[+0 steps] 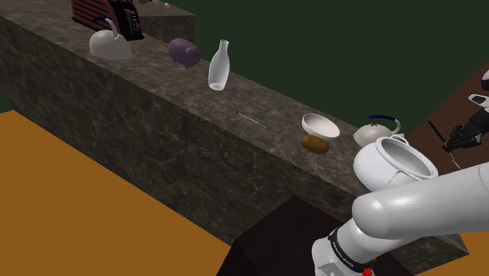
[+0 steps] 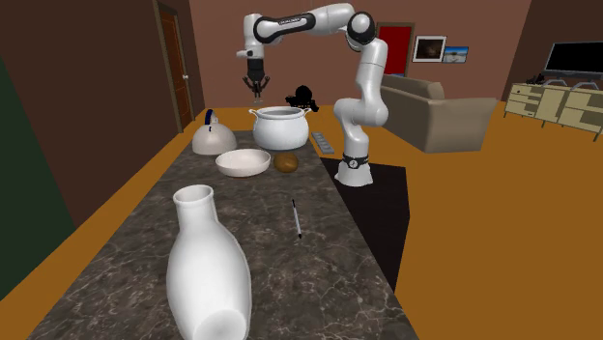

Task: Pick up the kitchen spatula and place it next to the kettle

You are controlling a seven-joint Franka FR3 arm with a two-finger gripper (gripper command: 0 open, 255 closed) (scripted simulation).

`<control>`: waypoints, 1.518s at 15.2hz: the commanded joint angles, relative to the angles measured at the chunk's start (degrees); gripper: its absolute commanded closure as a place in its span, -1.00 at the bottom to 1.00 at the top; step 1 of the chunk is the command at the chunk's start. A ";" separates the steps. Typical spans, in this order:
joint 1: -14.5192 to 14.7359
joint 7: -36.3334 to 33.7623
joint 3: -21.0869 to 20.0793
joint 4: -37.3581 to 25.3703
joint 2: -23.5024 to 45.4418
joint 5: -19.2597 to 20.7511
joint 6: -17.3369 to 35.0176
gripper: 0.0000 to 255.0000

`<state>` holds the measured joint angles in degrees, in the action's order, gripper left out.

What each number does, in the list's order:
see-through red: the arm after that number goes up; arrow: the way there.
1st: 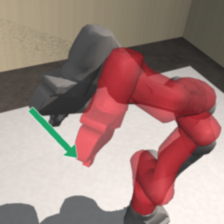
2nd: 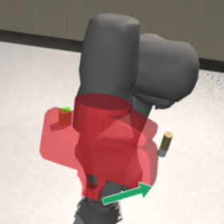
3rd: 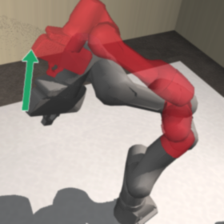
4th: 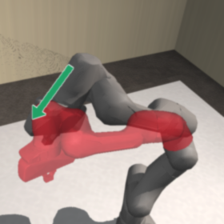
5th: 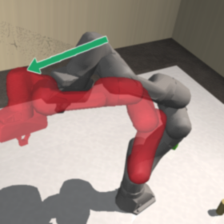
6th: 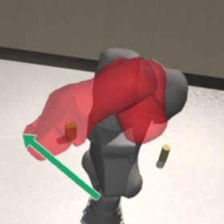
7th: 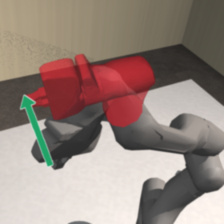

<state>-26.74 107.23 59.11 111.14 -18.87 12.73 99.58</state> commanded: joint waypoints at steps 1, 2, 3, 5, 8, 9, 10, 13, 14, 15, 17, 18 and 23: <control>-0.09 0.03 0.33 1.59 -0.05 0.17 1.61 1.00; -0.10 0.05 0.51 2.32 -0.01 0.21 2.37 1.00; -0.09 0.08 0.72 3.03 0.04 0.24 3.14 1.00; -0.06 0.18 1.17 4.41 0.21 0.27 4.68 1.00; 0.10 0.40 1.96 6.40 0.61 0.21 7.01 1.00; 0.17 0.49 2.26 7.04 0.79 0.16 7.79 1.00; 0.25 0.60 2.57 7.66 0.98 0.10 8.58 1.00; 0.59 1.02 3.59 9.48 1.70 -0.20 10.96 1.00; 0.73 1.18 3.97 10.06 1.98 -0.33 11.76 1.00; 0.90 1.36 4.37 10.63 2.28 -0.49 12.56 1.00; 1.28 1.78 5.22 11.74 2.97 -0.87 14.18 1.00; 1.50 2.02 5.68 12.27 3.35 -1.10 15.00 1.00; 2.95 3.58 8.30 14.79 5.71 -2.77 19.14 1.00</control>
<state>-24.18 110.24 66.60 125.49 -13.86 10.44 117.88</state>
